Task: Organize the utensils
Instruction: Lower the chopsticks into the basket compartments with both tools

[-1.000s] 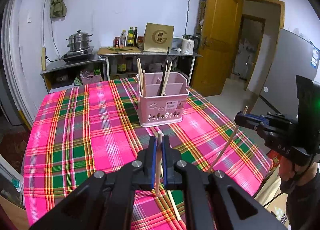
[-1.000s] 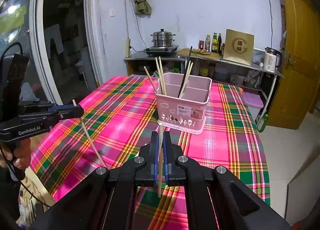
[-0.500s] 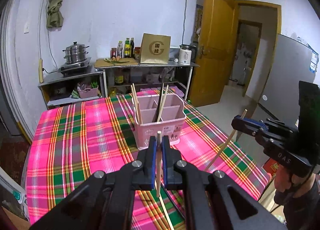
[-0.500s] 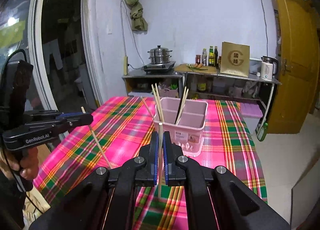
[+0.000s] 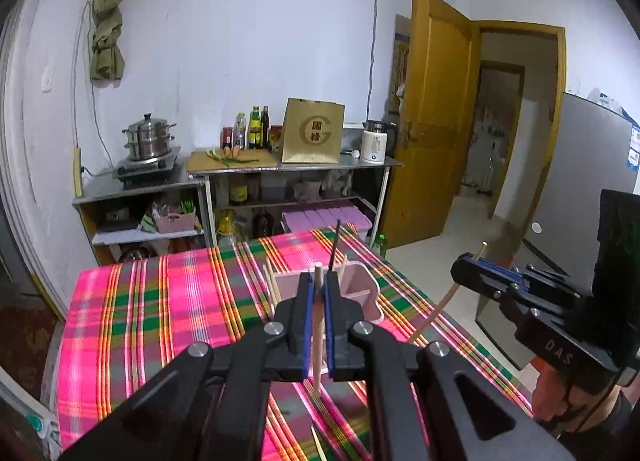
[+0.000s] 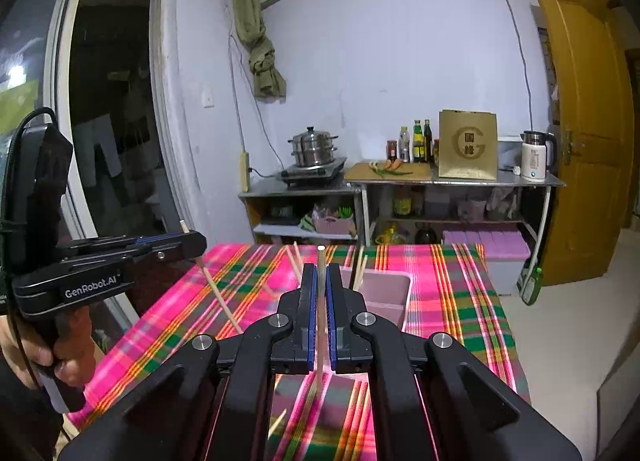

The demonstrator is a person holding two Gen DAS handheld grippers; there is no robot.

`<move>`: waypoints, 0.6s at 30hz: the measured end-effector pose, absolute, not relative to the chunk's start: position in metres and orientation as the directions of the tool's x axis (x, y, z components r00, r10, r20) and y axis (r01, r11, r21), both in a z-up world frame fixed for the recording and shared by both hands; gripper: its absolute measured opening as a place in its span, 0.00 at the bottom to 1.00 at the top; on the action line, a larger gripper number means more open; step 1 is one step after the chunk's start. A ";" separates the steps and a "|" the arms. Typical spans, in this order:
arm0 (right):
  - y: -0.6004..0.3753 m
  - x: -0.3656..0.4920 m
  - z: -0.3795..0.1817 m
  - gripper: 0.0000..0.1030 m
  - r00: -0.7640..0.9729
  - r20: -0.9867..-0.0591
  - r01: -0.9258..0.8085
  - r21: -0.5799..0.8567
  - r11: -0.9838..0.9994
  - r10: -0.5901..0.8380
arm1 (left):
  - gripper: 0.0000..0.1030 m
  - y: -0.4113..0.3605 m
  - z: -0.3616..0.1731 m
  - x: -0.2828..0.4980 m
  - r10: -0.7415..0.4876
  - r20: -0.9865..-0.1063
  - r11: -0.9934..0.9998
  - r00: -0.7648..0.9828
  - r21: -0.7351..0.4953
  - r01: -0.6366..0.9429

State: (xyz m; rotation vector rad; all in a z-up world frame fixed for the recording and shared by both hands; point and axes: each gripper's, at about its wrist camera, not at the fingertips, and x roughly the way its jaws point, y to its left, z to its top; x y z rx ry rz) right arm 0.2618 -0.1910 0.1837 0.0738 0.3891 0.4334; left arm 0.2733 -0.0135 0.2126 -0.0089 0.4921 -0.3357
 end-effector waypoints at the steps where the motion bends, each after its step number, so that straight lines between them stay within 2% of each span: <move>1: -0.190 0.267 0.185 0.04 0.836 -0.347 -0.396 0.155 0.905 0.425 | 0.06 -0.015 0.214 0.278 -0.318 -0.461 0.945 0.828 -0.086 0.316; 18: -0.184 0.334 0.190 0.04 0.853 -0.309 -0.379 0.185 0.907 0.420 | 0.05 -0.019 0.221 0.336 -0.323 -0.437 0.944 0.840 -0.083 0.320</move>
